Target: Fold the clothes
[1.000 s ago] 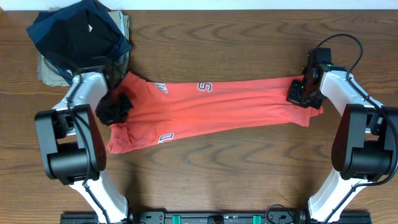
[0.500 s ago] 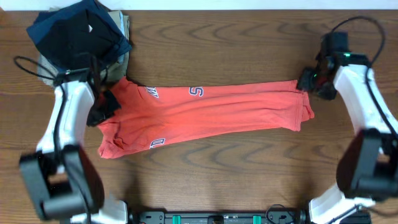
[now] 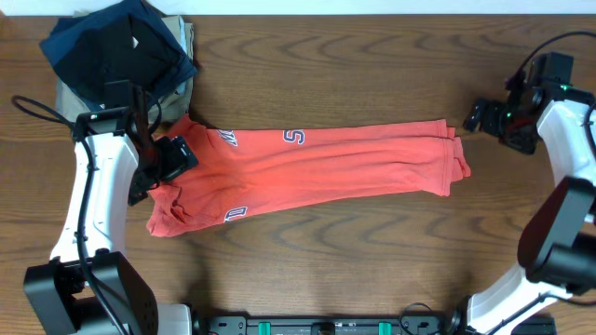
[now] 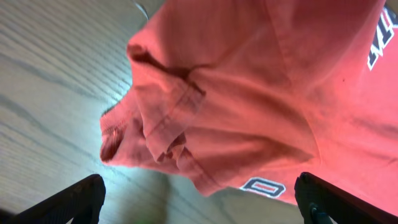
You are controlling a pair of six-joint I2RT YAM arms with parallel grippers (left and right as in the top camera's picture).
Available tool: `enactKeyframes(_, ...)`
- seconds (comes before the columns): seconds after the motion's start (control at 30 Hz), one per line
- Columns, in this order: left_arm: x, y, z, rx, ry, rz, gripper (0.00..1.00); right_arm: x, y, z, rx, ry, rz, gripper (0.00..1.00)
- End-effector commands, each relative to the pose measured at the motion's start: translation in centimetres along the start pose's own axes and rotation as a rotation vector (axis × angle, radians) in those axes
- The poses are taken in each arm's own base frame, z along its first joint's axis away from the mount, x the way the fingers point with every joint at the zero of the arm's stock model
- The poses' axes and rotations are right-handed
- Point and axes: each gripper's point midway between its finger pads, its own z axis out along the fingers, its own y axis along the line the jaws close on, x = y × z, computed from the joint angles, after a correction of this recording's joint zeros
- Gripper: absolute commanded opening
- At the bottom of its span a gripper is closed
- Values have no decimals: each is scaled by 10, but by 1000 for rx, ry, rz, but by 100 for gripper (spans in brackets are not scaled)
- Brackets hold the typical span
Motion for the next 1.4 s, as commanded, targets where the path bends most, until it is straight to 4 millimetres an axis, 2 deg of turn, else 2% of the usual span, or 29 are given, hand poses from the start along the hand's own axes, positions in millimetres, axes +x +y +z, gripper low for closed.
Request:
enactKeyframes(0.0, 6, -3, 1, 14, 33, -3, 98, 11, 6, 20, -138, 67, -37, 99)
enactKeyframes(0.17, 8, -6, 0, 32, 45, -4, 98, 30, 28, 41, -322, 153, -115, 99)
enactKeyframes(0.37, 8, -6, 0, 32, 45, -4, 98, 61, 40, 58, -422, 291, -88, 98)
enactKeyframes(0.43, 8, -6, 0, 32, 45, -4, 98, 70, 42, 62, -425, 334, -79, 95)
enactKeyframes(0.5, 8, -6, 0, 32, 45, -4, 98, 77, 45, 63, -425, 361, -81, 82)
enactKeyframes(0.53, 8, -6, 0, 32, 45, -4, 98, 80, 48, 62, -426, 372, -86, 65)
enactKeyframes(0.57, 8, -6, 0, 32, 45, -4, 98, 82, 50, 62, -426, 380, -91, 41)
enactKeyframes(0.6, 8, -6, 0, 32, 45, -4, 98, 84, 52, 62, -426, 387, -94, 28)
enactKeyframes(0.7, 8, -6, 0, 32, 45, -4, 98, 86, 56, 62, -425, 395, -98, 2)
enactKeyframes(0.87, 8, -6, 0, 31, 45, -3, 98, 83, 48, 59, -387, 402, -14, 1)
enactKeyframes(1.03, 8, -6, 0, 32, 45, -3, 98, 70, 14, 40, -233, 345, 57, 1)
enactKeyframes(1.1, 8, -6, 0, 31, 45, -3, 98, 63, 4, 24, -194, 303, 68, 1)
enactKeyframes(1.17, 8, -6, 0, 31, 45, -3, 98, 56, 3, 6, -196, 255, 67, 1)
enactKeyframes(1.23, 8, -6, 0, 32, 45, -3, 98, 47, 7, -16, -198, 191, 53, 1)
enactKeyframes(1.37, 8, -6, 0, 32, 43, -3, 98, 39, 18, -46, -207, 105, 32, 1)
